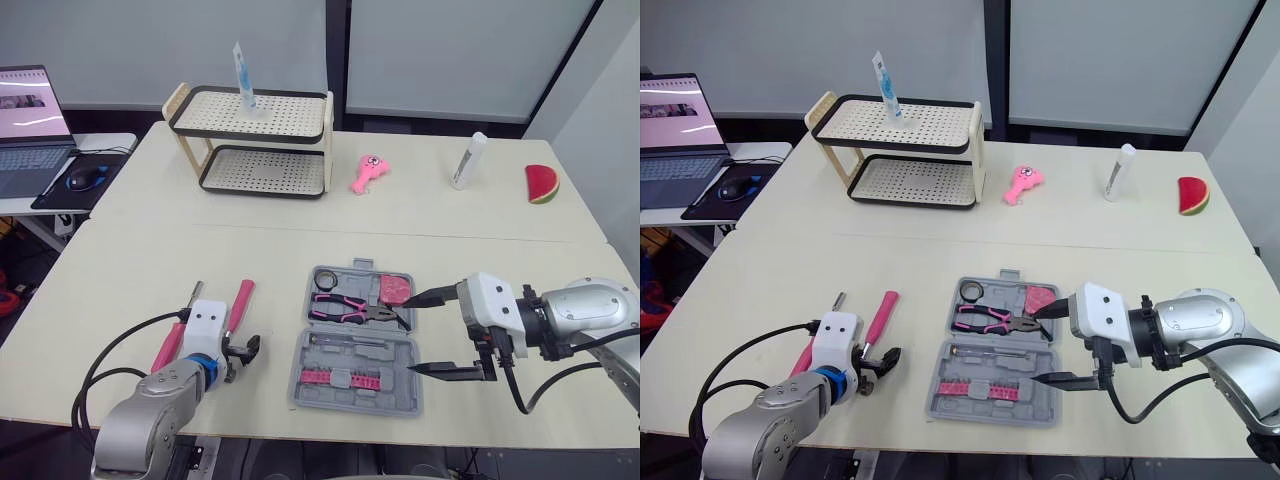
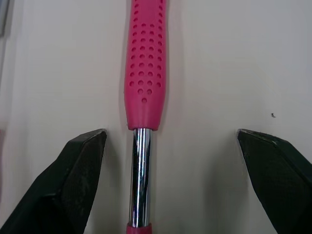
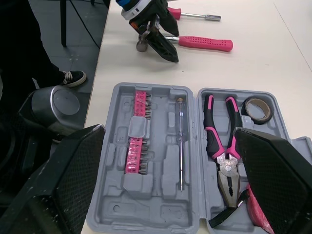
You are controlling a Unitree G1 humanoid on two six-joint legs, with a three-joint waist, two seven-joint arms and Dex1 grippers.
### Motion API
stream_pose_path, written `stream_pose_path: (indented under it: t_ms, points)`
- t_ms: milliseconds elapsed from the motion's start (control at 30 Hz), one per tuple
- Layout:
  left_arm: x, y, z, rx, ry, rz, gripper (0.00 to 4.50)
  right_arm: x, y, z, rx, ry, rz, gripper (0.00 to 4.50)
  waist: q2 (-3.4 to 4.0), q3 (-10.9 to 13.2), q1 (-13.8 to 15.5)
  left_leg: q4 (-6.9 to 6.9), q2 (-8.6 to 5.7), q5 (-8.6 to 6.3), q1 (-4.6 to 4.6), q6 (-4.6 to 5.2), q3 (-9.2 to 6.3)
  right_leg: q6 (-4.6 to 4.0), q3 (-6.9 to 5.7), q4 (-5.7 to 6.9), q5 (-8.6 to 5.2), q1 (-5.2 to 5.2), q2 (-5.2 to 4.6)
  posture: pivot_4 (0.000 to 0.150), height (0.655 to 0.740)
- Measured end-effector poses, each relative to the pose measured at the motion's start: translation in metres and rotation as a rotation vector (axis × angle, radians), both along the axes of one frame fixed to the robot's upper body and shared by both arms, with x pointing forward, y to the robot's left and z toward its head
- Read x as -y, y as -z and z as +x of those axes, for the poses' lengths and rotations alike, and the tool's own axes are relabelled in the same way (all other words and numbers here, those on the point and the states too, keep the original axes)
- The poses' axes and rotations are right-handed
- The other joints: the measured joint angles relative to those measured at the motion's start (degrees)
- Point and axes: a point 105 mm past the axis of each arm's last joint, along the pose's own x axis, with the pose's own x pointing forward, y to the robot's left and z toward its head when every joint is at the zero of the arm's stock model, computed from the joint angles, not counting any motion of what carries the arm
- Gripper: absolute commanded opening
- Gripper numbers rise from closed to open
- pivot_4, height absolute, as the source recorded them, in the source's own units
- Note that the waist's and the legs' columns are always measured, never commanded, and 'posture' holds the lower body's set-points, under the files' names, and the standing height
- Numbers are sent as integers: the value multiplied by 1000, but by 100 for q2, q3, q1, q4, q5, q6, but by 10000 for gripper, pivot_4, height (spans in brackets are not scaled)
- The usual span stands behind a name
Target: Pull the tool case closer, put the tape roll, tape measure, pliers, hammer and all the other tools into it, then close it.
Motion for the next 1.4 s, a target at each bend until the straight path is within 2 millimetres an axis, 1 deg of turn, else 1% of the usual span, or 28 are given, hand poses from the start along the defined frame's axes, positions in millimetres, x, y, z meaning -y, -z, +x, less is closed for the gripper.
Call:
stream_pose_path:
  t_ms: [200, 233, 300, 400, 867, 1233, 1400]
  points:
    - [-1, 0, 1, -8, -11, 4, 17028, 0, 1, -2, -4, 0, -2, 45000, 1, 0, 0, 0, -1, 0, 2, 0, 0, 0, 1, 0, 0, 2, 0, 1500, 7350]
    - [-1, 0, 1, -9, -12, 2, 14704, 0, 2, -2, -5, 0, -2, 45000, 1, 0, 1, 0, -1, 0, 2, 0, 0, 0, 1, 0, 0, 2, 0, 1500, 7350]
    - [-1, 0, 1, -10, -14, 2, 7854, 1, 2, -3, -8, 2, -4, 45000, 1, 0, 2, 0, -2, 0, 2, 0, 0, 0, 1, 0, 0, 2, -1, 1500, 7350]
    - [-2, 1, 1, -9, -22, -2, 461, 1, 2, -2, -7, 5, -5, 45000, 1, 0, 1, 0, -2, 0, 2, 0, 0, 0, 0, 0, 0, 3, -1, 1500, 7350]
    - [-3, -1, 3, -10, -36, -9, 449, 3, 6, -3, -17, 25, -3, 45000, 1, 0, 2, 0, -2, 0, 2, 0, -1, 0, 0, 0, 0, 3, -1, 1500, 7350]
    - [2, -4, 10, -10, -19, -8, 449, 3, 8, -5, -20, 35, -1, 45000, 0, 1, 3, 0, -2, 0, -1, 0, -3, 0, -2, -1, 0, 2, -1, 1500, 7350]
    - [8, -4, 12, -14, 13, -18, 449, 3, 7, -5, -12, 41, 0, 45000, 0, 2, 4, 0, -2, 0, -2, 0, -3, 0, -3, -1, 0, 2, -1, 1500, 7350]
